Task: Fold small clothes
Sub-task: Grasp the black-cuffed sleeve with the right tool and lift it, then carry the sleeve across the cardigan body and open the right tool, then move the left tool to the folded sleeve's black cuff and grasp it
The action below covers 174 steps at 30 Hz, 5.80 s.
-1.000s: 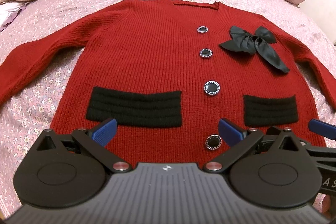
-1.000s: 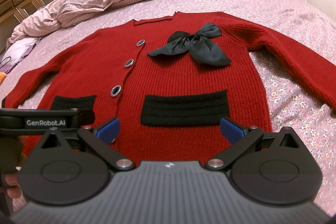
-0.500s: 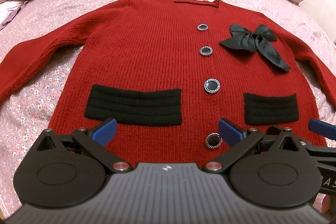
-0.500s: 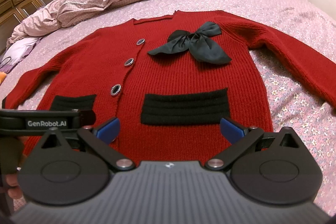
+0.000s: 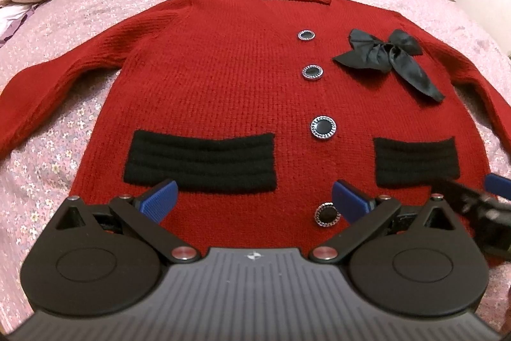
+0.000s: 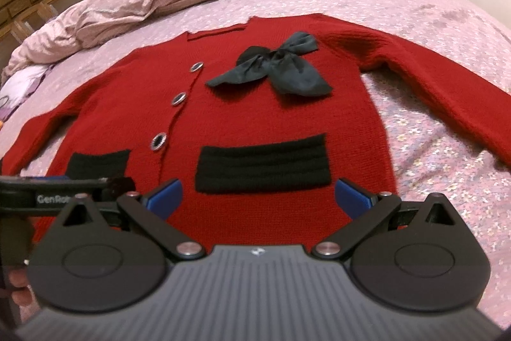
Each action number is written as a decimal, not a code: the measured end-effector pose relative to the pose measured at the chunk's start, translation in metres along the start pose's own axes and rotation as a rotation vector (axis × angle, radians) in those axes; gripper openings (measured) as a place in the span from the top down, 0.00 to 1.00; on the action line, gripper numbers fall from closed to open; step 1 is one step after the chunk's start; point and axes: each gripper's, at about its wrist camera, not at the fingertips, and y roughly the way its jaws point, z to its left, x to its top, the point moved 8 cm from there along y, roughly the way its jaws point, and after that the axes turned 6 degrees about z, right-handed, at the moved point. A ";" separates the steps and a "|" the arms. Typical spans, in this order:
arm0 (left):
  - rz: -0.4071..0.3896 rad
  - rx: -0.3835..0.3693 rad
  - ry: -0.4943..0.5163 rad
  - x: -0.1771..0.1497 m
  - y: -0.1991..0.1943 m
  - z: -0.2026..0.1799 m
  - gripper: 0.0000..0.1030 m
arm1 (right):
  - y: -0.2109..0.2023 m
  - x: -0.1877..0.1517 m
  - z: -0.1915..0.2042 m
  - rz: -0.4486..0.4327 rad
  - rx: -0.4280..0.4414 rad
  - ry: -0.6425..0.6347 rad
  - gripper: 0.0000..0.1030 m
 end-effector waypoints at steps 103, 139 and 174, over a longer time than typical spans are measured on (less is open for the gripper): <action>-0.118 0.104 -0.138 0.056 0.001 0.091 0.00 | 0.016 0.147 0.011 -0.328 0.188 0.075 0.85; -0.104 0.069 -0.086 0.057 0.005 0.064 0.00 | 0.043 0.079 0.054 0.042 0.220 -0.049 0.38; -0.297 0.050 0.561 0.118 0.038 -0.158 0.00 | 0.012 0.070 -0.096 -0.002 0.067 0.288 0.38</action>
